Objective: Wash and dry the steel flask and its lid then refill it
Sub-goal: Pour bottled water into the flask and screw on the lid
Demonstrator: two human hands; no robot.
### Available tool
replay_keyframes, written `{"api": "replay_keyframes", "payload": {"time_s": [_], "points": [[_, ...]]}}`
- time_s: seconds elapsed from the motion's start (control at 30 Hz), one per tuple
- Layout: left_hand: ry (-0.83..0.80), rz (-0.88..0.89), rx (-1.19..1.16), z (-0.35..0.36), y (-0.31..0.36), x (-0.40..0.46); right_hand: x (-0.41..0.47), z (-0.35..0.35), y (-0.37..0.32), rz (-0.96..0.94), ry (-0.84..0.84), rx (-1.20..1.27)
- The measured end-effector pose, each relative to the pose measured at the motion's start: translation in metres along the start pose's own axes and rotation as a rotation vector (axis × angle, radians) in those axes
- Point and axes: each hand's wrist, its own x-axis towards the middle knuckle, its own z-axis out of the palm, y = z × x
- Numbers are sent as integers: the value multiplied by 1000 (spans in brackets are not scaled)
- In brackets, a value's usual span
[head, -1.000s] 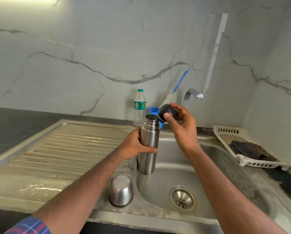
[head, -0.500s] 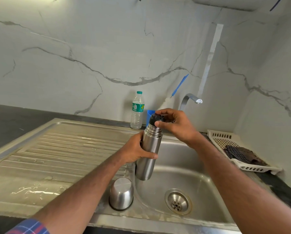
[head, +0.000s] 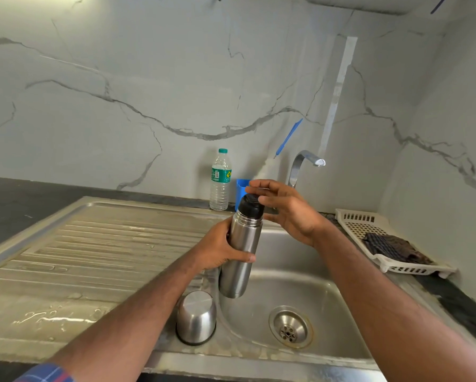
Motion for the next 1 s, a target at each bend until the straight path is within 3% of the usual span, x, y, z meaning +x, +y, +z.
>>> {"api": "replay_keyframes", "payload": {"time_s": [0.27, 0.43, 0.47, 0.57, 0.63, 0.7, 0.87, 0.93, 1.0], "points": [[3, -23, 5, 0, -2, 0, 10, 9, -6, -33, 165, -244], [0, -21, -6, 0, -1, 1, 10, 30, -5, -64, 425, -657], [-4, -13, -2, 0, 0, 1, 8, 31, -3, -43, 376, -599], [6, -9, 1, 0, 0, 1, 4, 23, 4, 39, 78, -76], [18, -21, 1, -1, -1, 2, 2, 11, 9, 38, -25, 162], [23, -25, 2, -1, -3, 2, 3, 7, 14, -3, -14, 139], [23, -17, -18, 0, -3, 3, 9, 23, 17, -108, 295, -208], [15, -13, -24, 1, -2, 3, 8, 29, 18, -74, 196, -225], [9, -3, -19, 1, 1, 3, 4, 28, 18, -4, 18, -40]]}}
